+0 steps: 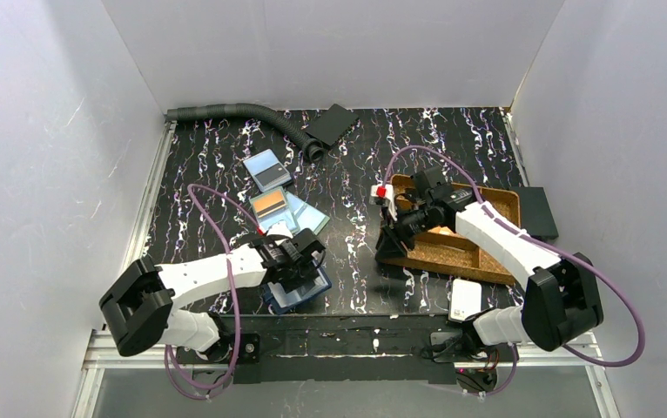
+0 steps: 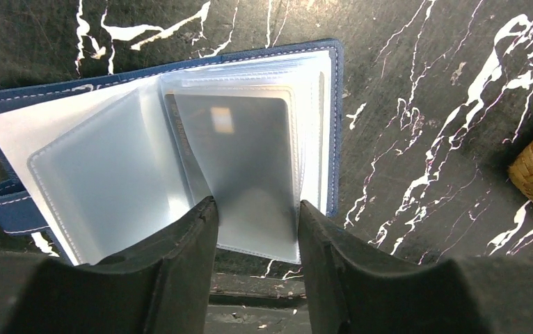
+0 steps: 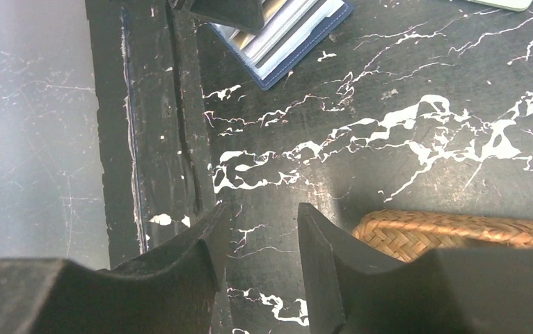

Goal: Take the credit cards out of the card holder
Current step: Remove the credit card from the card holder.

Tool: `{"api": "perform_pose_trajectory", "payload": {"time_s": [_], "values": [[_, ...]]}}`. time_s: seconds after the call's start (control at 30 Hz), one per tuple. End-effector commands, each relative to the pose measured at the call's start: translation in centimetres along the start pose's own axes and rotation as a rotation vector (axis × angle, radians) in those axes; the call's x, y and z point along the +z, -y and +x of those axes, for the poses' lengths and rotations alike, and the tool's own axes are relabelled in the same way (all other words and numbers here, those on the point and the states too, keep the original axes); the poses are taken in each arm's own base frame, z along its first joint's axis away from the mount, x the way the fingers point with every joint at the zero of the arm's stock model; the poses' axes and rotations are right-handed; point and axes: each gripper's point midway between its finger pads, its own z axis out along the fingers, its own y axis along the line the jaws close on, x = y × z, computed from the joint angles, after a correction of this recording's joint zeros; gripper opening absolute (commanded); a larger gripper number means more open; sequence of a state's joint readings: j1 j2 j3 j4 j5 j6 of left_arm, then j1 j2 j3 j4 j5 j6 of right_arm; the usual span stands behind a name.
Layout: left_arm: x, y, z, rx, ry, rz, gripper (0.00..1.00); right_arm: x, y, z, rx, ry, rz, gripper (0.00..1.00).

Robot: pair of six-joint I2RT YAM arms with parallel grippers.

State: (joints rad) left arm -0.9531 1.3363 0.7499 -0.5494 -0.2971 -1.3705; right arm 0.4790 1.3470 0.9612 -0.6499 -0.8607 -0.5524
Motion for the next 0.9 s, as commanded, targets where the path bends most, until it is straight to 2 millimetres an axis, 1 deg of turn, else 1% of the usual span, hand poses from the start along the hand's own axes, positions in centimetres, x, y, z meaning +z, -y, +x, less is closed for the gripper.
{"api": "perform_pose_trajectory", "payload": {"time_s": [0.0,0.07,0.17,0.33,0.47,0.57,0.7,0.87], "values": [[-0.1,-1.2,-0.7,0.031,0.054,0.002,0.39,0.2,-0.2,-1.3,-0.046,-0.013,-0.012,0.49],[-0.2,-1.0,-0.7,0.033,0.056,0.036,0.34,0.5,-0.4,-1.3,-0.054,-0.025,-0.021,0.49],[-0.4,-0.4,-0.7,0.042,0.058,0.098,0.30,0.9,-0.8,-1.3,-0.062,-0.041,-0.038,0.49],[-0.9,0.7,-0.7,0.059,0.067,0.200,0.26,1.7,-1.5,-1.4,-0.055,-0.058,-0.095,0.49],[-1.3,1.5,-0.8,0.071,0.077,0.271,0.25,2.1,-1.9,-1.7,-0.037,-0.070,-0.145,0.50],[-1.7,2.6,-1.0,0.083,0.087,0.324,0.25,2.2,-2.0,-2.0,-0.035,-0.074,-0.169,0.51],[-2.2,5.1,-1.4,0.101,0.100,0.402,0.25,2.6,-2.1,-2.3,-0.020,-0.068,-0.187,0.53],[-2.4,7.7,-1.7,0.104,0.097,0.480,0.25,3.4,-1.4,-2.8,0.020,-0.049,-0.180,0.53]]}}
